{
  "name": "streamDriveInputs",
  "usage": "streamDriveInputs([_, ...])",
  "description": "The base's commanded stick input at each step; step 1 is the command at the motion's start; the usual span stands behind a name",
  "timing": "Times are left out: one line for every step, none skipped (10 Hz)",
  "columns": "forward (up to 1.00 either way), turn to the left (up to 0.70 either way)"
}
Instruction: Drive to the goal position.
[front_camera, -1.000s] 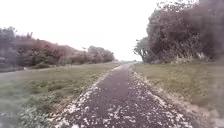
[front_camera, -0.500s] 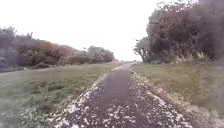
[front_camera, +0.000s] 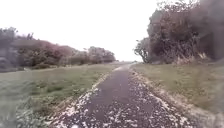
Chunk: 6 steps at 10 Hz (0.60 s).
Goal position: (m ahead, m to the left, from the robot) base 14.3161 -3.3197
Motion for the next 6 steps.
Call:
streamDriveInputs([0.7, 0.0])
streamDriveInputs([0.7, 0.0])
streamDriveInputs([0.7, 0.0])
streamDriveInputs([0.7, 0.0])
streamDriveInputs([0.7, 0.0])
streamDriveInputs([0.7, -0.25])
